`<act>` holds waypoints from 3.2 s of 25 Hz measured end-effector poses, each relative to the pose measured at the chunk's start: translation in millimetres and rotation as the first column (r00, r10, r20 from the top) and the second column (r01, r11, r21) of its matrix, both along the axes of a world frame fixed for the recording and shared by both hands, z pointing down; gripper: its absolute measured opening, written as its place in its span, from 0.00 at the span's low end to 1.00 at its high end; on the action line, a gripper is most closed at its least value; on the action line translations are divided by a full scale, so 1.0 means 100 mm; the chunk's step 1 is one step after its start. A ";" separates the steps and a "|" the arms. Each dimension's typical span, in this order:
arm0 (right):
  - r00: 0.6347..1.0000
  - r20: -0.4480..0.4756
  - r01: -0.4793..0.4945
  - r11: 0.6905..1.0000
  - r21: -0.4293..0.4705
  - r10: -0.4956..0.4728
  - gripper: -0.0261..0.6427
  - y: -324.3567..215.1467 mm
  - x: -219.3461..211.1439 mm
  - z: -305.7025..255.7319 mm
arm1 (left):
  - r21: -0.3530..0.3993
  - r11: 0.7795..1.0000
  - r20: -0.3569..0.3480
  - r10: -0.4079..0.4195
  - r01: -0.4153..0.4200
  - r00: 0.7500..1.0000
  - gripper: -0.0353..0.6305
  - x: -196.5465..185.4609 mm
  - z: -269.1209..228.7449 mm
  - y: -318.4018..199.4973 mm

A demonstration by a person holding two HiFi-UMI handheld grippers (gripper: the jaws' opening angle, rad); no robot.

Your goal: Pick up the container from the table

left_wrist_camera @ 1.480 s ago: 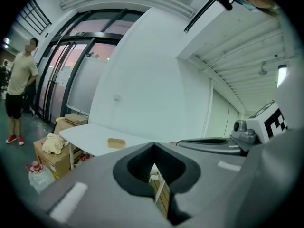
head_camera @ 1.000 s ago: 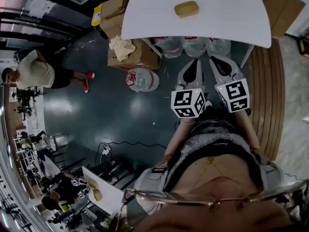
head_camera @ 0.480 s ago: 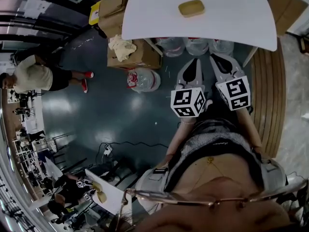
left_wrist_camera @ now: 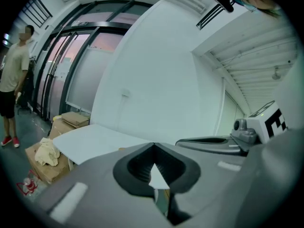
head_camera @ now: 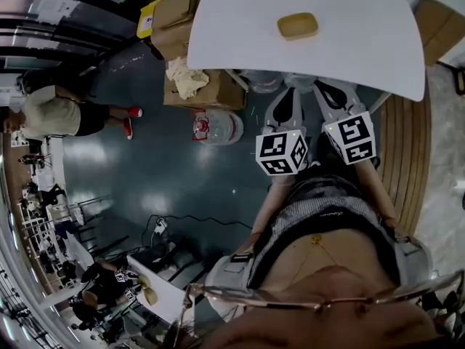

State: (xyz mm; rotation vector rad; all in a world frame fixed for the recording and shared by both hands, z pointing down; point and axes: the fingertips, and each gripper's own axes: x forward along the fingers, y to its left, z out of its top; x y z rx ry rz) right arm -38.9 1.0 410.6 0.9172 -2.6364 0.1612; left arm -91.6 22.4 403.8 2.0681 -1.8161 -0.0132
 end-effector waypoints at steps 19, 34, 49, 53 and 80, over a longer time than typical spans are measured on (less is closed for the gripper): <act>0.996 0.013 0.092 0.996 -0.020 -0.092 0.08 -1.39 0.00 0.04 | -0.030 0.995 -0.005 -0.094 0.094 0.996 0.05 0.01 0.03 -1.37; 0.998 -0.010 -0.054 0.998 -0.030 0.054 0.08 -2.07 -0.10 0.29 | -0.043 0.999 -0.015 0.001 -0.002 1.000 0.05 -0.29 0.22 -2.09; 0.973 -0.083 -0.223 0.971 -0.086 0.216 0.08 -2.87 -0.56 0.70 | -0.113 0.985 -0.025 0.131 -0.133 0.991 0.05 -0.98 0.60 -2.98; 0.966 -0.111 -0.246 0.964 -0.103 0.234 0.08 -2.97 -0.61 0.83 | -0.149 0.978 -0.019 0.147 -0.148 0.989 0.05 -1.12 0.76 -3.09; 0.941 -0.333 -0.193 0.911 -0.366 0.066 0.08 -3.44 -0.31 2.30 | -0.504 0.861 -0.022 0.071 -0.072 0.997 0.05 -1.23 2.15 -3.28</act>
